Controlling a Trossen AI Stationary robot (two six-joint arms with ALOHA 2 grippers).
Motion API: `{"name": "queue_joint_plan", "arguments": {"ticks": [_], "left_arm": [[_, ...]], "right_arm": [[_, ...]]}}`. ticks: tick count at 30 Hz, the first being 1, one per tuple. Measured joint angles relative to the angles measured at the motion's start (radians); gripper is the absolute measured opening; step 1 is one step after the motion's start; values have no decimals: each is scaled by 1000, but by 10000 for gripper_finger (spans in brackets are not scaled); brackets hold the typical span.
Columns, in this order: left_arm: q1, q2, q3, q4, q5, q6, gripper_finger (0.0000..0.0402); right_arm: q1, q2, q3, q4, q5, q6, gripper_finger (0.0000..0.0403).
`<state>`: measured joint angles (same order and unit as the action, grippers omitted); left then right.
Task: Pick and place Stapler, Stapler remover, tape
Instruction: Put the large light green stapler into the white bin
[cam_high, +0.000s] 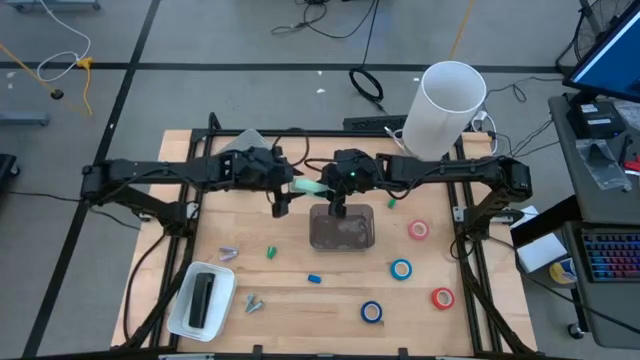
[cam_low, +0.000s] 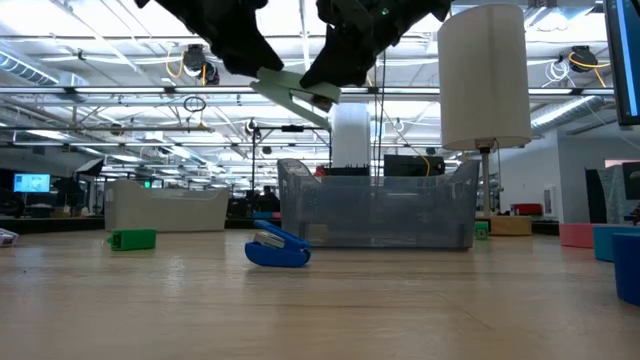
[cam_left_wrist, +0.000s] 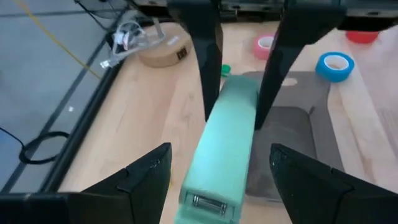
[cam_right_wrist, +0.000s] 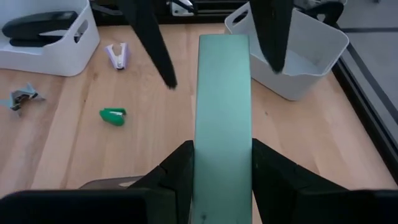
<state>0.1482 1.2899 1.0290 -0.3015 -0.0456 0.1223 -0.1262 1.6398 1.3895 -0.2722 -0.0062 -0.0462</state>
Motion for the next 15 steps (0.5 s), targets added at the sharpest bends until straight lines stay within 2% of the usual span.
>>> {"name": "queue_joint_plan", "arguments": {"ticks": [9, 15], "left_arm": [[-4, 166, 250, -277, -40, 69, 271], [-4, 242, 356, -396, -60, 82, 271]], "right_arm": [[11, 0, 0, 5, 5, 2, 117], [12, 0, 0, 6, 5, 4, 117]]}}
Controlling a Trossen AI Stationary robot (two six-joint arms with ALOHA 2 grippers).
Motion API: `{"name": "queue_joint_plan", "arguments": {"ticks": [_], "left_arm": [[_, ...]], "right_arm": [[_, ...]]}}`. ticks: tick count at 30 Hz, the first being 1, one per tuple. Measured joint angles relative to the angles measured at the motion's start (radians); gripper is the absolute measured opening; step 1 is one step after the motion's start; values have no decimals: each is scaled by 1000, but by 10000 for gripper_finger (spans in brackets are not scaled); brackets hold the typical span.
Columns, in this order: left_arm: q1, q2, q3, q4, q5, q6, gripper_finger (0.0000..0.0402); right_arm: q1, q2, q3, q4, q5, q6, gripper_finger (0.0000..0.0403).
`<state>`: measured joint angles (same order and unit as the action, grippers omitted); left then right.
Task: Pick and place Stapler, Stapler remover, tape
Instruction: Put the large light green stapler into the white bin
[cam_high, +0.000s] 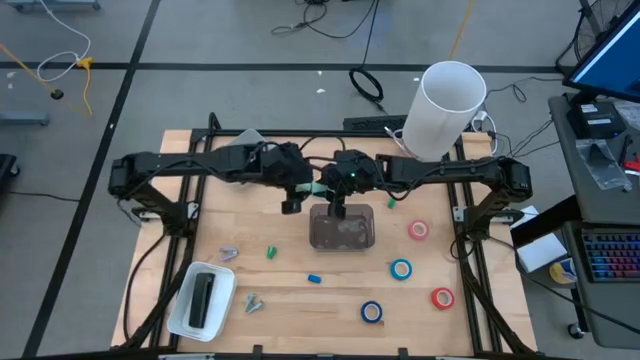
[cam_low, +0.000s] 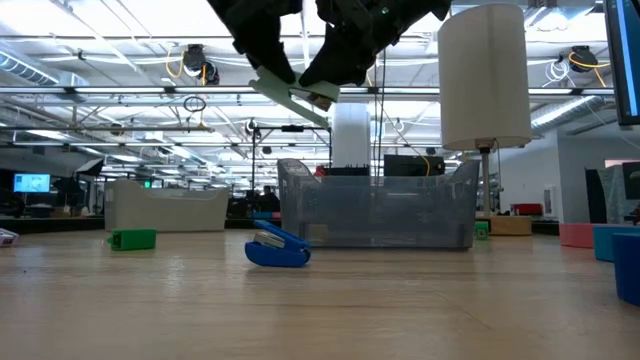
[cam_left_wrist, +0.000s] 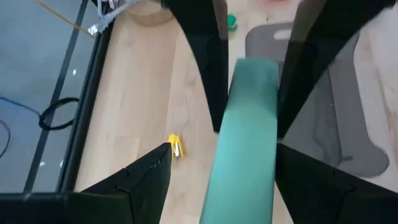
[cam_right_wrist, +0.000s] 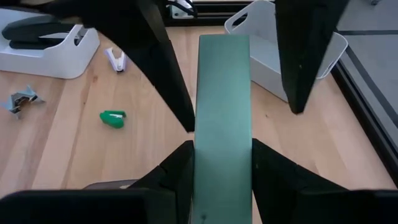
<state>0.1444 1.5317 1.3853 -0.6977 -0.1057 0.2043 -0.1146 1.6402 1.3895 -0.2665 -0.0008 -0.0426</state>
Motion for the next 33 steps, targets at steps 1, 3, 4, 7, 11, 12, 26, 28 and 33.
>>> {"name": "queue_joint_plan", "arguments": {"ticks": [1, 3, 4, 7, 11, 12, 26, 28, 33], "left_arm": [[0, 9, 11, -12, 0, 0, 271], [-1, 17, 17, -20, 0, 0, 269], [-1, 18, 17, -31, 0, -1, 265], [-1, 27, 17, -35, 4, -17, 241], [-1, 29, 17, -50, 9, -47, 191], [-2, 29, 17, -52, 12, -51, 178], [6, 29, 17, -75, 98, -122, 126], [7, 29, 17, -83, 88, -138, 126], [8, 29, 17, -118, 61, -154, 126]], "right_arm": [[0, 0, 0, 0, 0, 0, 117], [2, 0, 0, -2, 0, 0, 117], [3, 0, 0, 0, 0, 0, 117], [6, 0, 0, 0, 2, -1, 117], [9, 1, 0, 5, 6, -1, 117], [9, 1, 0, 4, 3, -8, 117], [13, 1, 0, 6, -8, -11, 130], [12, 1, 0, 6, 1, 4, 141], [11, 1, 0, 8, 10, 22, 168]]}}
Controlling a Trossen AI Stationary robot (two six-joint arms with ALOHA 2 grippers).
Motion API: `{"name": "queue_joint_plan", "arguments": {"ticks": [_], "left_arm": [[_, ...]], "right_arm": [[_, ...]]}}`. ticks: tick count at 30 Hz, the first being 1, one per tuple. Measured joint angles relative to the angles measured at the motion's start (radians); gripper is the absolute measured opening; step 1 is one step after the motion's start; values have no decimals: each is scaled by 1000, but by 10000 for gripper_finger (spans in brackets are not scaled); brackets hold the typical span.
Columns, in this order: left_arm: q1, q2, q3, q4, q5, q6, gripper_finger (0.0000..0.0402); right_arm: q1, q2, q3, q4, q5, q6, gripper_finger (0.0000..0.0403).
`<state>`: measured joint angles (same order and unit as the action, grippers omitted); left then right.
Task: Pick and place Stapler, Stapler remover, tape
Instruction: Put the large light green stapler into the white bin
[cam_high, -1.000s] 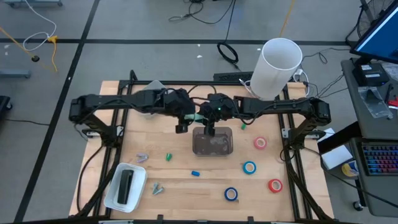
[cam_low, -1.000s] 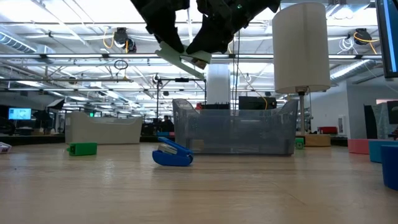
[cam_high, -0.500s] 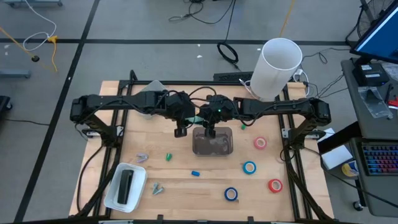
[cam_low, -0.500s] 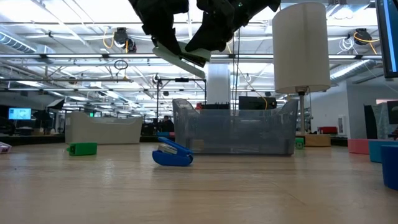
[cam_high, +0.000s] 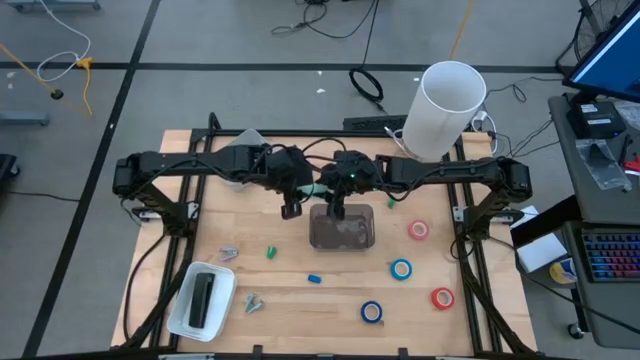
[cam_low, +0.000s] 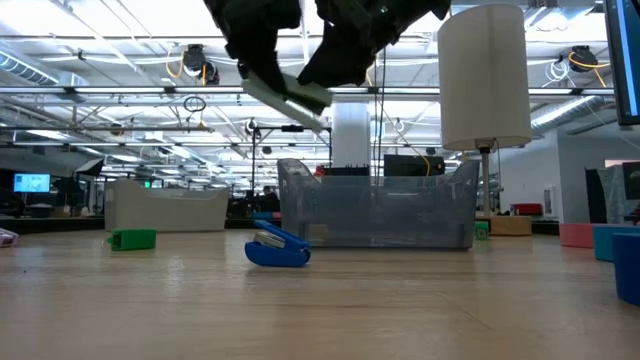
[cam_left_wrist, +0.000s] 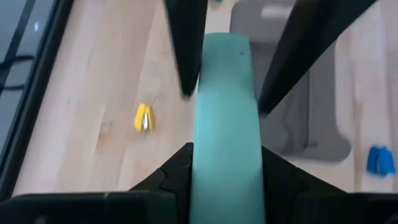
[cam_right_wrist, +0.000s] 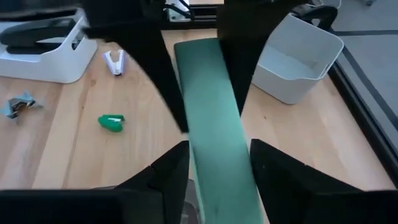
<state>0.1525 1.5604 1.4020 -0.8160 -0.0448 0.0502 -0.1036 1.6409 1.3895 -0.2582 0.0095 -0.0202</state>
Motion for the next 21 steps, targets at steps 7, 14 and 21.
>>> {"name": "queue_joint_plan", "arguments": {"ticks": [7, 14, 21], "left_arm": [[1, 0, -1, -85, -62, -18, 126], [0, 0, -1, -133, -60, -33, 126], [0, 0, -1, -203, -57, -89, 126]], "right_arm": [[2, 0, 0, -11, -13, 2, 184], [1, 0, 0, -43, -12, -22, 193], [-3, 0, 0, -108, -8, -26, 188]]}}
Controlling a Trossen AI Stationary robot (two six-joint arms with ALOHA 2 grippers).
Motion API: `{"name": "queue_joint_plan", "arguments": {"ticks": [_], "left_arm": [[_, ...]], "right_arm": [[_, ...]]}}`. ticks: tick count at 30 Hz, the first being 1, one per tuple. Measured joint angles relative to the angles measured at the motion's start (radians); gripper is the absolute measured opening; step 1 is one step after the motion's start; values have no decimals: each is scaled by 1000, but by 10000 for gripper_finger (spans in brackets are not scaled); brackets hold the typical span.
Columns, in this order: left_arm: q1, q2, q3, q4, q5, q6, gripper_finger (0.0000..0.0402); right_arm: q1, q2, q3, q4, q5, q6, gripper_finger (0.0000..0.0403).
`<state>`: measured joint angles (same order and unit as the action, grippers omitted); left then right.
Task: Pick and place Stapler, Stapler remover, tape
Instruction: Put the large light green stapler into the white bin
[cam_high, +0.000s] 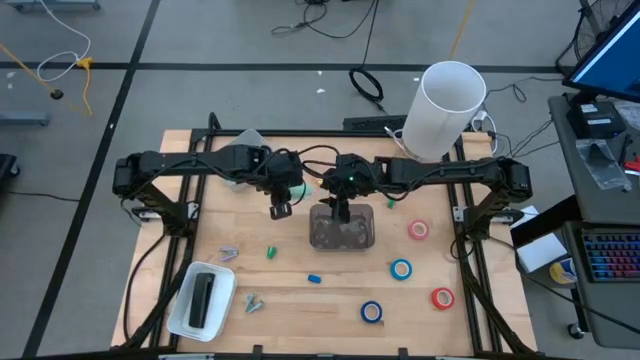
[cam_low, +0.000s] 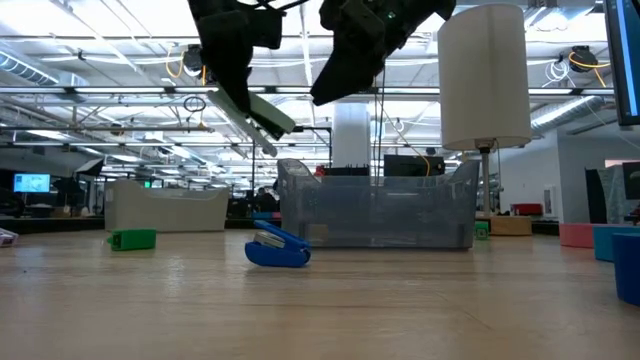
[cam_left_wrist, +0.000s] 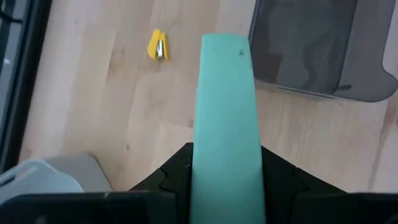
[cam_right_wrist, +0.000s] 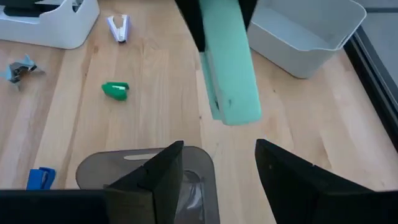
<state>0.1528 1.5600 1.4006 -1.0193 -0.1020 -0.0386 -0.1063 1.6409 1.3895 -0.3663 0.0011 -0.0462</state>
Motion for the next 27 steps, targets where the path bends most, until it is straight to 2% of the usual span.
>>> {"name": "queue_joint_plan", "arguments": {"ticks": [8, 17, 21, 27], "left_arm": [[-6, 0, 0, -39, 4, -80, 126], [-47, -1, 0, -64, -4, -147, 126], [-75, -1, 0, -93, -13, -206, 126], [-127, -1, 0, -102, -13, -291, 126]], "right_arm": [[-19, -16, 0, -49, 79, -1, 167], [-33, -98, -11, -105, 79, -50, 149], [-48, -186, -105, -57, 80, -46, 141], [-71, -370, -328, 82, 80, 26, 127]]}}
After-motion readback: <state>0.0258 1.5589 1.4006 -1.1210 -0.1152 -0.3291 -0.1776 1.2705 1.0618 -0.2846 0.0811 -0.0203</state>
